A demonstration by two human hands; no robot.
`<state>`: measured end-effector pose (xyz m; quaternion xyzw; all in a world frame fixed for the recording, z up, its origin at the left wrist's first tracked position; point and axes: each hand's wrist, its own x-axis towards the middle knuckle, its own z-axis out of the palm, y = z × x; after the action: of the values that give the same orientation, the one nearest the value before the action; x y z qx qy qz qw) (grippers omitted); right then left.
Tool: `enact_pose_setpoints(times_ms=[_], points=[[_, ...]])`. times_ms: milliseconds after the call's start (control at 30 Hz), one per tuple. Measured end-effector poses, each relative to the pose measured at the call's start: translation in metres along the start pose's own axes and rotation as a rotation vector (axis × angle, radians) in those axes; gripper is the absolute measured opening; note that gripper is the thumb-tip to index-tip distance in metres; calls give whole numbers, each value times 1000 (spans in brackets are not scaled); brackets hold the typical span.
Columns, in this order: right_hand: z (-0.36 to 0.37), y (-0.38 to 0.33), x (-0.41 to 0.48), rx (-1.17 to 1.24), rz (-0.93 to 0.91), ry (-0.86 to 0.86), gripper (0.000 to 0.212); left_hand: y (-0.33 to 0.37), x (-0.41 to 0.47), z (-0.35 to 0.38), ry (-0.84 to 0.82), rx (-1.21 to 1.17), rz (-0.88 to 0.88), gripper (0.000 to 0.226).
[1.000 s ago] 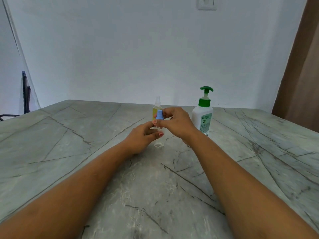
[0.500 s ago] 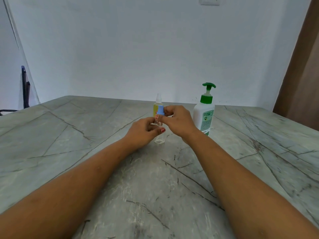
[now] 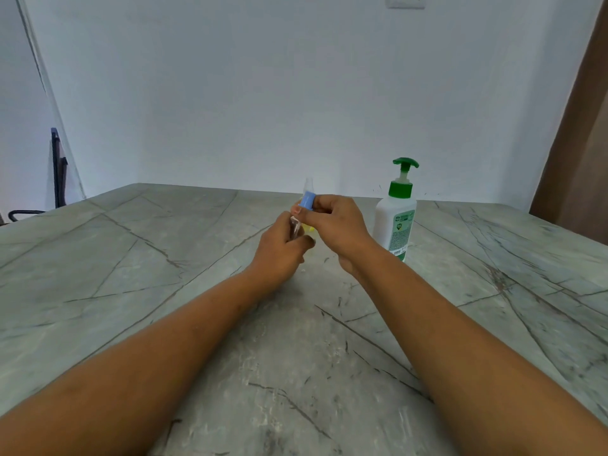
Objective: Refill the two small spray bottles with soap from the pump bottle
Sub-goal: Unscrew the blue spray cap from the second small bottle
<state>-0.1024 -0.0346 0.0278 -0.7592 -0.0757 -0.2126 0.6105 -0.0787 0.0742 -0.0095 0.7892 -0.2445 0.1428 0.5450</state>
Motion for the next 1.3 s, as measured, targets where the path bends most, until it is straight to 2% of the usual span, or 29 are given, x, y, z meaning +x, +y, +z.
enact_pose_setpoints(times_ms=[133,233,400,467,533,600,667,800,933,1000,1067,1200,1300], points=[[-4,-2,-2,124,29,-93,21,7,0,-5,-51,-159,-47,11],[-3,-5,-3,148,-24,-188,21,10,-2,-12,-45,-228,-62,11],[-15,-7,-2,132,-11,-280,21,7,-2,-11,17,-78,20,26],[-18,-8,-2,71,-2,-248,22,4,0,-12,31,54,44,27],[-17,-11,-1,-34,-19,-130,28,-2,2,-13,22,208,48,31],[-15,-9,0,-179,-63,-23,34,-8,4,-13,-1,264,46,38],[-14,-7,1,-244,-82,13,27,-12,6,-11,-40,253,32,38],[-17,-10,0,-233,-78,-58,8,-15,6,-9,-116,191,-9,39],[-23,-15,0,-211,-111,-193,27,-14,4,-12,-121,154,-6,41],[-24,-16,0,-159,-110,-210,28,-13,4,-13,-124,143,-5,40],[-23,-14,1,-176,-82,-171,25,-12,3,-13,-128,144,-2,37],[-20,-8,3,-373,-130,21,27,-9,1,-12,-116,155,11,34],[-22,-8,4,-379,-127,0,12,-7,1,-12,-119,192,-21,32]])
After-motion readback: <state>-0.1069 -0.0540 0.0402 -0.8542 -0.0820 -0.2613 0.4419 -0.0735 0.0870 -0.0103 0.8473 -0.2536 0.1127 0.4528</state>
